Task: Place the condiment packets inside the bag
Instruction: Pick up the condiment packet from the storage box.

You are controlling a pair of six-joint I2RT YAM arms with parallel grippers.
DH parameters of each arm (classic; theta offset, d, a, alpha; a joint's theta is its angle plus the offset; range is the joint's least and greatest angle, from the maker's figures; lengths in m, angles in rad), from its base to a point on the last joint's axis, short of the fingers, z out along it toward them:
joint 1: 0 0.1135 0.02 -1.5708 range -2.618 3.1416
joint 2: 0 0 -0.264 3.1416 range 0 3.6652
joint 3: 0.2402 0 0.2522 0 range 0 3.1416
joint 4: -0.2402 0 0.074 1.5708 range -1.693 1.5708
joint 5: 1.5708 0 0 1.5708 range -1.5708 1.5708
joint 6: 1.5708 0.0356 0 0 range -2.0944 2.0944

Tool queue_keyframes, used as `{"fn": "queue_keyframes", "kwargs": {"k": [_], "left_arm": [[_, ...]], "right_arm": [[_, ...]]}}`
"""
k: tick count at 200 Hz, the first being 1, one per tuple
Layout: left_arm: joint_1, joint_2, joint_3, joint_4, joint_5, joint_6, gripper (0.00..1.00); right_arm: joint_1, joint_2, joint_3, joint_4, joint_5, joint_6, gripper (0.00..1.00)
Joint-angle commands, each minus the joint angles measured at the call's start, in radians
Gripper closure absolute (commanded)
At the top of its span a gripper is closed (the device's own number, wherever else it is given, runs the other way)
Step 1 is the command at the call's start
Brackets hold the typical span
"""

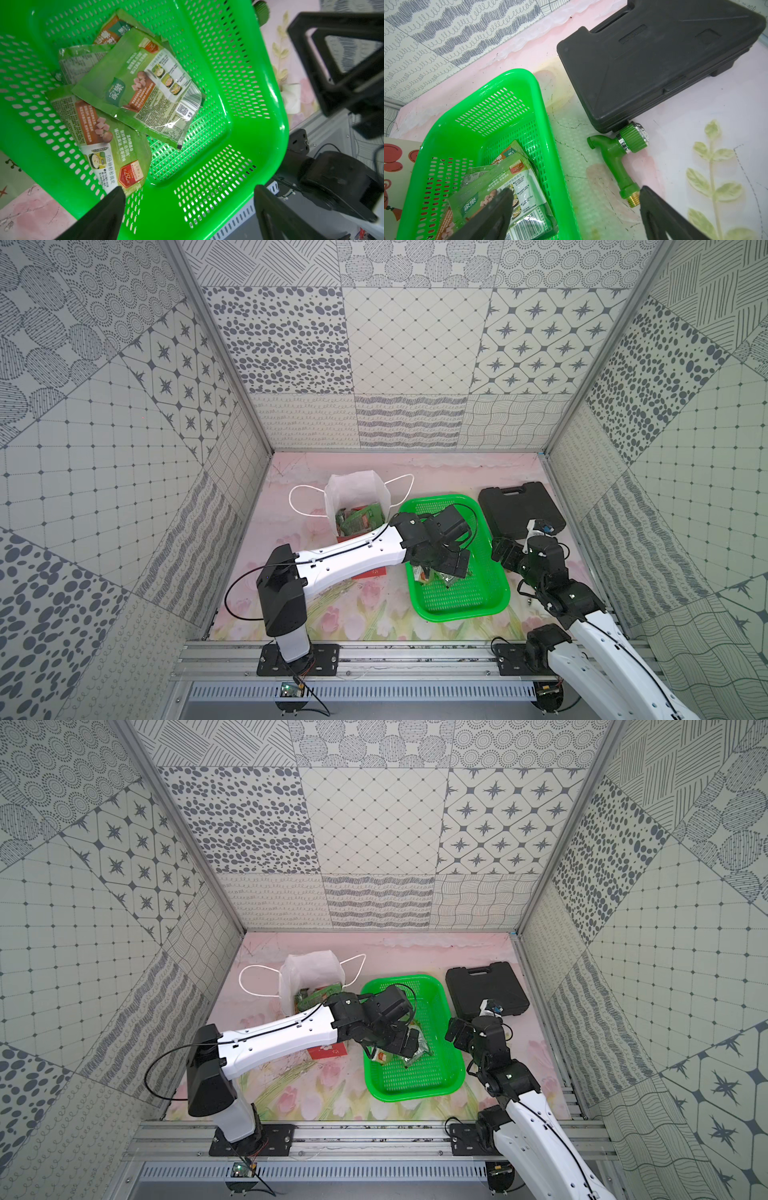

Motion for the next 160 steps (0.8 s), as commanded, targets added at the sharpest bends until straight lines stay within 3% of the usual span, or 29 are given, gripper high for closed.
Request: {"fn": "queue_keyframes", "kwargs": {"k": [1,48,90,131,160], "left_arm": [[0.044,0.086,-0.024,0.009,-0.038,-0.209,0.02],[0.103,0.185,-0.014,0.070,0.007,-0.287,0.09],[0.148,0.231,-0.038,0.119,-0.023,-0.324,0.13],[0.185,0.261,-0.058,0.271,0.054,-0.303,0.29],[0.188,0.230,-0.102,0.418,0.071,-0.279,0.32]], "right_arm": [[-0.004,-0.030,-0.005,0.060,0.006,0.006,0.03],[-0.003,-0.060,-0.017,0.059,0.018,0.009,0.03],[-0.004,-0.073,-0.020,0.060,0.024,0.011,0.03],[-0.003,-0.075,-0.022,0.059,0.023,0.011,0.03],[-0.003,-0.076,-0.021,0.059,0.018,0.011,0.03]]}}
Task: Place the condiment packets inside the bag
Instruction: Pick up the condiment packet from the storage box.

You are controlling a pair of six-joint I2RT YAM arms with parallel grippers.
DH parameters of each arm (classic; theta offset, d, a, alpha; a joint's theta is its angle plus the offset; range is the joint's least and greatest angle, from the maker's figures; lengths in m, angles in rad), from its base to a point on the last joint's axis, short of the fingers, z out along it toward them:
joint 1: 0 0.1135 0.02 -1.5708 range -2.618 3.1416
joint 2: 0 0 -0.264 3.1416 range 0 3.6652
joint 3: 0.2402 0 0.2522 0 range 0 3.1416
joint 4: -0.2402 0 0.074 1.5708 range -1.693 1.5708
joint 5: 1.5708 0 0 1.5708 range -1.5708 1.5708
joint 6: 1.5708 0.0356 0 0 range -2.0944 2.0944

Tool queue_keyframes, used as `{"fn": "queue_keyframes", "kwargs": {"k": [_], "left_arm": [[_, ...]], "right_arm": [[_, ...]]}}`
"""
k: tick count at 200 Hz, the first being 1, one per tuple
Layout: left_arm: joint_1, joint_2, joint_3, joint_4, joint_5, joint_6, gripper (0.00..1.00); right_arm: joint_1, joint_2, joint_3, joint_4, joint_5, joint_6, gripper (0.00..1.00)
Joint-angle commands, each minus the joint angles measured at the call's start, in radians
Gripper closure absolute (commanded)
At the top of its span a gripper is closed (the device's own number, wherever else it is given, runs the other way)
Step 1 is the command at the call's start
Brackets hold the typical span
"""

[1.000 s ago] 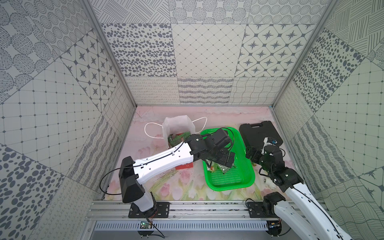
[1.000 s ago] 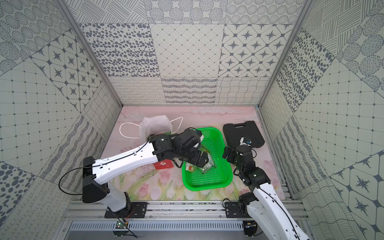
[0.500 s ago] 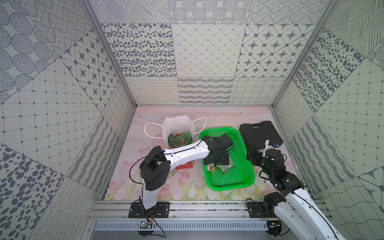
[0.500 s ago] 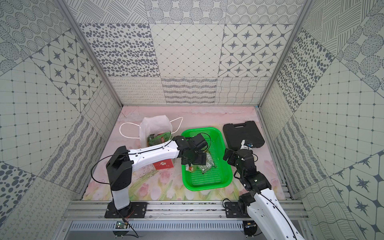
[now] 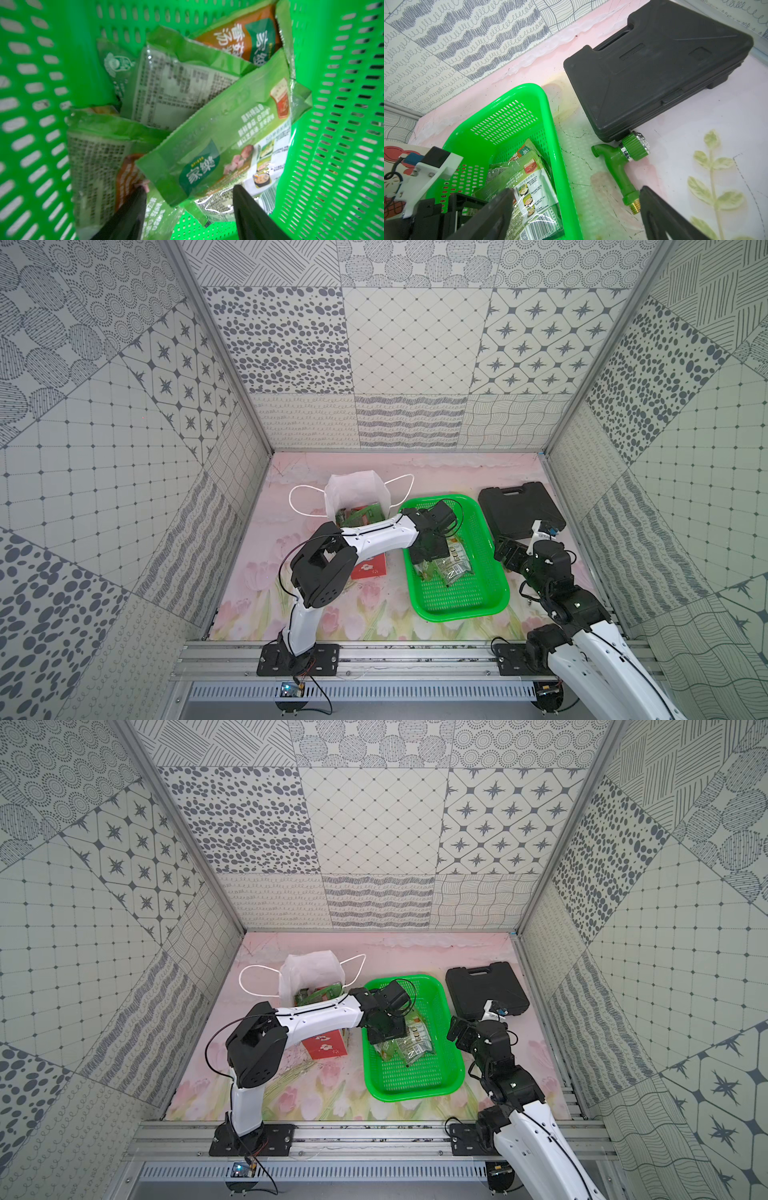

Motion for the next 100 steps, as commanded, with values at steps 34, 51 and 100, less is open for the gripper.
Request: {"fn": "queue_keyframes", "kwargs": {"k": [34,51,100], "left_arm": [[0.013,-0.028,-0.079,0.382,0.121,0.045,0.34],[0.014,-0.030,-0.093,0.468,0.178,0.055,0.36],[0.013,-0.039,-0.117,0.615,0.264,0.062,0.45]], "right_arm": [[-0.004,-0.016,-0.010,0.041,0.004,0.009,0.03],[-0.004,-0.018,-0.009,0.042,0.006,0.008,0.03],[-0.003,-0.023,-0.009,0.041,0.007,0.008,0.03]]}}
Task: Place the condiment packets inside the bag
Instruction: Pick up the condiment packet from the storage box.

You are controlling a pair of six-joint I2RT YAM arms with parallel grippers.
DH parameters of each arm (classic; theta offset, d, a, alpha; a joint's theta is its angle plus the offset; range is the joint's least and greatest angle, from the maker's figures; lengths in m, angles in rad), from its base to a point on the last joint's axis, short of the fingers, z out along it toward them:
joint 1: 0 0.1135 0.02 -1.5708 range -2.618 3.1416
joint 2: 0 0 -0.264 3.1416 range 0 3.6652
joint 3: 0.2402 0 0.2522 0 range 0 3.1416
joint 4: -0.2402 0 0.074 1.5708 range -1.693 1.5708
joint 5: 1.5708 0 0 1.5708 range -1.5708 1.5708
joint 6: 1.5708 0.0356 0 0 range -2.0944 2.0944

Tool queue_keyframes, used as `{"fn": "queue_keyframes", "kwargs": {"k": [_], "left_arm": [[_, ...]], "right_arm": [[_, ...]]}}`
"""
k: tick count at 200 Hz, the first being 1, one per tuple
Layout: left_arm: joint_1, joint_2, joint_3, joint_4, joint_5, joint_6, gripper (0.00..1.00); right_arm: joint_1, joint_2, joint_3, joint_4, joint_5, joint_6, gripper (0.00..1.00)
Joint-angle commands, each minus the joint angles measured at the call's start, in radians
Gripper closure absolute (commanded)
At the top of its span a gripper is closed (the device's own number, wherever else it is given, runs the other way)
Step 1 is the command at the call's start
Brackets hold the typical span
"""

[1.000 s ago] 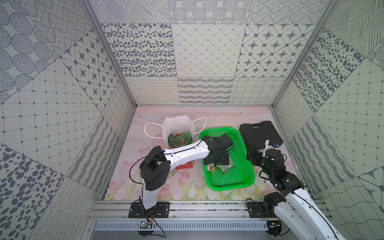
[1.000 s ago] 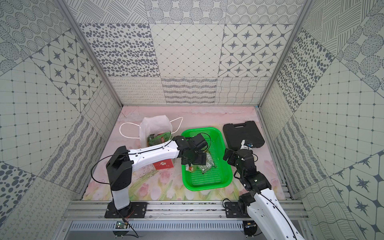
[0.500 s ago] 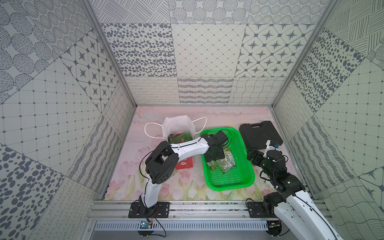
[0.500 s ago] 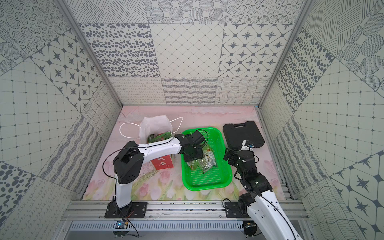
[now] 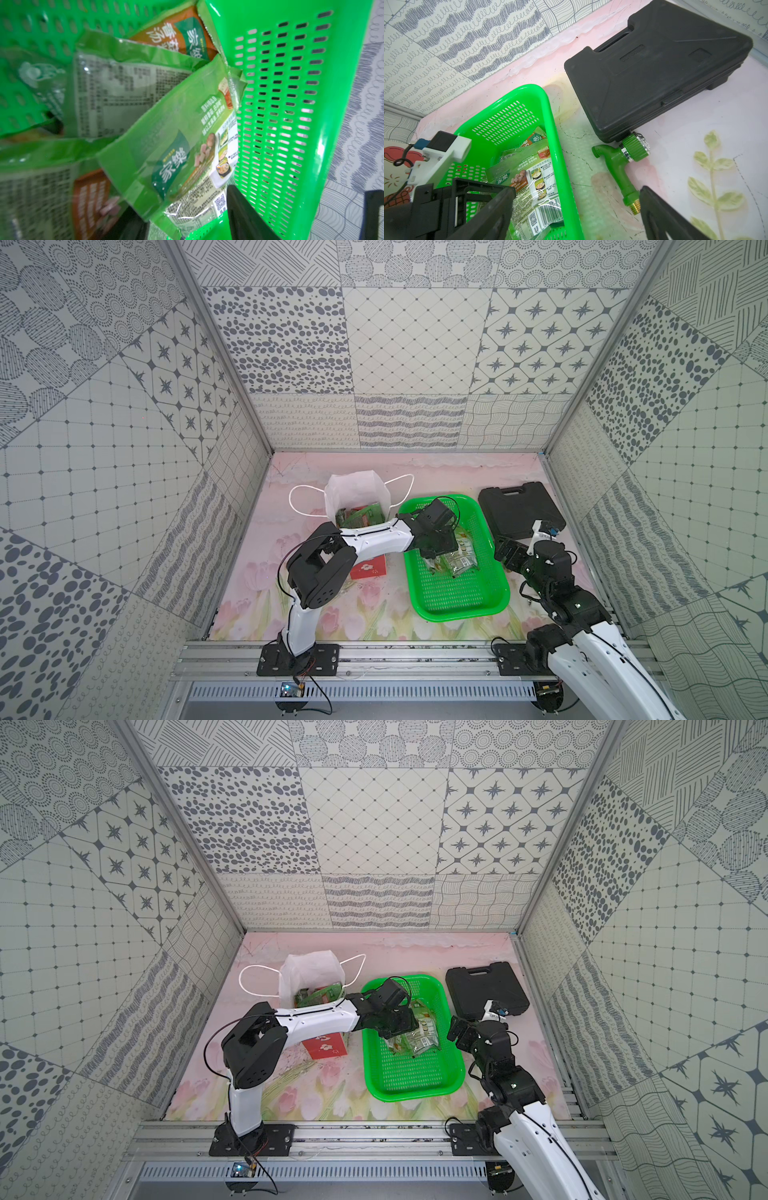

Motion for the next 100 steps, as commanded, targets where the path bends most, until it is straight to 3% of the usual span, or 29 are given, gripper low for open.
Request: {"fn": "queue_keyframes", "kwargs": {"k": [1,36,87,100], "left_arm": [[0.004,-0.015,-0.014,0.244,0.123,0.035,0.45],[0.004,-0.012,-0.004,0.271,0.145,0.046,0.57],[0.002,-0.014,0.022,0.238,0.167,0.054,1.00],[-0.002,-0.026,0.038,0.200,0.169,0.067,1.00]], "right_arm": [[-0.003,-0.014,-0.009,0.041,0.006,0.007,0.03],[-0.004,-0.017,-0.009,0.040,0.008,0.008,0.03],[-0.003,-0.024,-0.014,0.041,0.024,0.005,0.03],[-0.003,-0.025,-0.017,0.040,0.034,0.008,0.03]]}}
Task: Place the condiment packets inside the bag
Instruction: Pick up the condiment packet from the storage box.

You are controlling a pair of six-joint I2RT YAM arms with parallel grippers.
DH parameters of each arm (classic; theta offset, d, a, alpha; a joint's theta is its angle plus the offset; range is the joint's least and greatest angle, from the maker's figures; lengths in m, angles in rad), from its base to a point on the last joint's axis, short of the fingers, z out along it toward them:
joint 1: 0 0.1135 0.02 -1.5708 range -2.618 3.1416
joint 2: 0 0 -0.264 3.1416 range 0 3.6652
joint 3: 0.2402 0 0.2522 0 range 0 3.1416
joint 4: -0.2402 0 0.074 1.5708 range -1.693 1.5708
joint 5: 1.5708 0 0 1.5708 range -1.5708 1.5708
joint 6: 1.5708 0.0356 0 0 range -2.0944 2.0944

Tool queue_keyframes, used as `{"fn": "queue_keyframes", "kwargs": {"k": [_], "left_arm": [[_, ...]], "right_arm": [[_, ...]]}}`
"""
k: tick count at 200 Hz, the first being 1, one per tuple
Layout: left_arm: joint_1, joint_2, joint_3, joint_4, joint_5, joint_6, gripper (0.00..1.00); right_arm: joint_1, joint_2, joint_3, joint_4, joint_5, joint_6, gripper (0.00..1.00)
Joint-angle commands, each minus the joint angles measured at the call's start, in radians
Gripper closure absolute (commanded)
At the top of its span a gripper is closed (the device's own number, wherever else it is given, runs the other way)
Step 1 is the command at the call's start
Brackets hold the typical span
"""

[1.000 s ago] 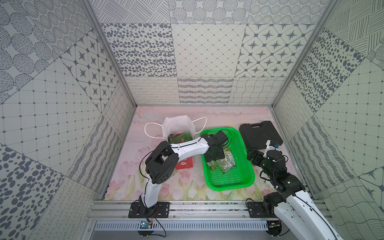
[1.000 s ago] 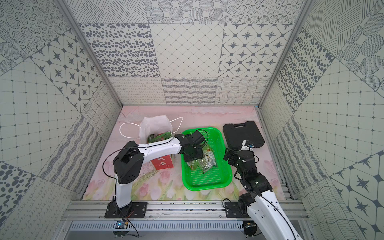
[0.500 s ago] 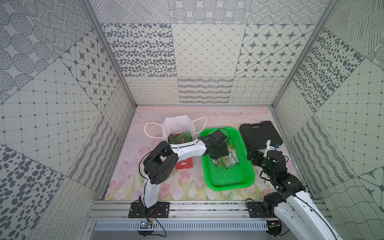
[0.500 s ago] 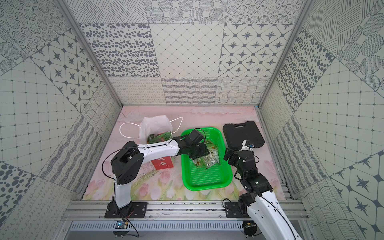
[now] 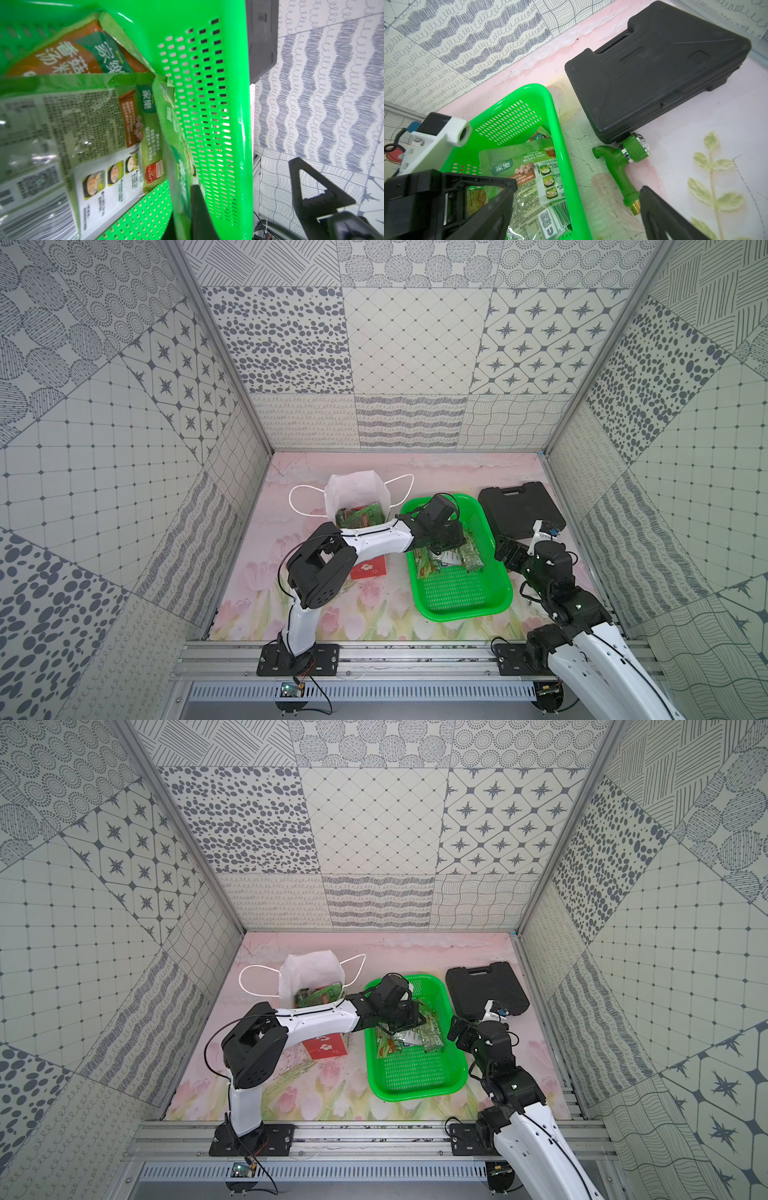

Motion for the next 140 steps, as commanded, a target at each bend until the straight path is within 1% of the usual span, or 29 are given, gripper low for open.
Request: {"fn": "queue_keyframes", "kwargs": {"k": [1,26,67,109,140], "left_arm": [[0.000,-0.027,0.036,0.011,0.053,0.040,1.00],[-0.014,-0.089,0.054,-0.055,0.038,0.079,1.00],[-0.034,-0.228,0.097,-0.216,-0.007,0.161,1.00],[-0.049,-0.369,0.159,-0.376,-0.013,0.253,1.00],[-0.052,-0.467,0.221,-0.546,-0.038,0.322,1.00]], "right_arm": [[-0.003,-0.015,-0.017,0.040,0.030,0.008,0.03],[-0.003,-0.016,-0.017,0.039,0.038,0.006,0.03],[-0.004,-0.016,-0.016,0.039,0.027,-0.012,0.03],[-0.004,-0.011,-0.015,0.039,-0.001,-0.009,0.03],[-0.004,-0.010,-0.016,0.041,-0.007,-0.007,0.03]]}}
